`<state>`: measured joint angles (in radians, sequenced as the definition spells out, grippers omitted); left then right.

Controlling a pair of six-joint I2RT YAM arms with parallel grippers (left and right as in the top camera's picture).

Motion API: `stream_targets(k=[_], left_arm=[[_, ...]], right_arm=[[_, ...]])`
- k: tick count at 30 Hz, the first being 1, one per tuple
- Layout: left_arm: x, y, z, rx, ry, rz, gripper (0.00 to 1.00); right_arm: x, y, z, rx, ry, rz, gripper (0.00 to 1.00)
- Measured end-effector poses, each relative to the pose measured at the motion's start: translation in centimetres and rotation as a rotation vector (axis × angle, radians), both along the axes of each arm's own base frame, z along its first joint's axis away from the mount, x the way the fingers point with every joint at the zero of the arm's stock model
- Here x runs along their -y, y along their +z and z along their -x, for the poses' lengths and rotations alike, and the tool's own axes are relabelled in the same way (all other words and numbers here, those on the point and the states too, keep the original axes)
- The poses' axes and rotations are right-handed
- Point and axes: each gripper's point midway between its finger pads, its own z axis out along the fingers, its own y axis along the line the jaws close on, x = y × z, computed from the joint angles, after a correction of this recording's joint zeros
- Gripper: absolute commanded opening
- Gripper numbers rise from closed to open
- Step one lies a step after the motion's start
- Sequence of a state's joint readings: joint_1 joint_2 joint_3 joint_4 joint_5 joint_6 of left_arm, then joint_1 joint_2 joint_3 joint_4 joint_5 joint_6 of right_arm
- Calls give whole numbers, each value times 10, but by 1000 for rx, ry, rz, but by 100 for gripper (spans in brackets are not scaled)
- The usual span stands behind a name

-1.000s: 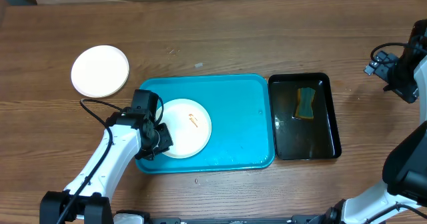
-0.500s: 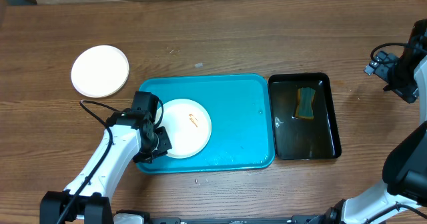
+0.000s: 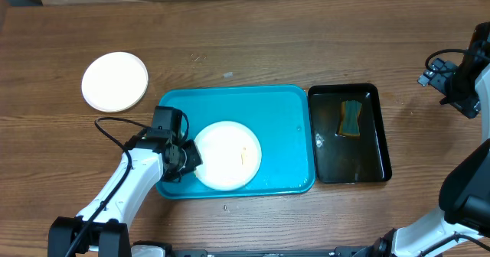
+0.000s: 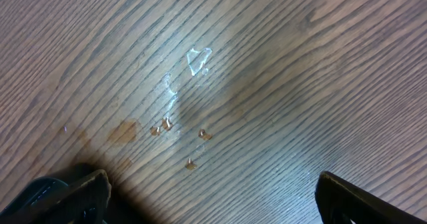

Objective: Clean dirty plates on tray and stack at the side
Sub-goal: 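Drag the white plate right across the teal tray with the left gripper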

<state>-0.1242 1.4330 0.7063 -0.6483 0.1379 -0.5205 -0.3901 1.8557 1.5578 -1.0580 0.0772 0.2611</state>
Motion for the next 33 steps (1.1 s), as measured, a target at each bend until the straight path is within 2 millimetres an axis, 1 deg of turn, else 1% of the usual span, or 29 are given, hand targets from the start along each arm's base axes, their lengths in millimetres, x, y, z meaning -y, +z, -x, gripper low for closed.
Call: stream_targets(k=[3,6,11,14,20,25,27,29,31,33], left_arm=[[7,3,-9,41,-11,31,4],[16,4,-14,63,-35,48,4],[33,-4,-11,42,-92,62,4],[36,-5,-14,25,-98,66,4],[44,0,-36,-11,-104,70,4],[63,4,-69,-15,-137,70,4],[71,3,-77,-21,-152,71,11],[78,4,-78,-34,-165,73,24],[82,8,-80,-41,-158,76,35],[85,17,-85,-30,-161,82,40]], right_arm=[[0,0,0,0,0,0,100],[0,0,0,0,0,0,100],[0,0,0,0,0,0,100],[0,0,0,0,-1,0,100],[0,0,0,0,0,0,100],[0,0,0,0,0,0,100],[0,0,0,0,0,0,100],[0,0,0,0,0,0,100],[0,0,0,0,0,0,100],[0,0,0,-1,0,0,100]])
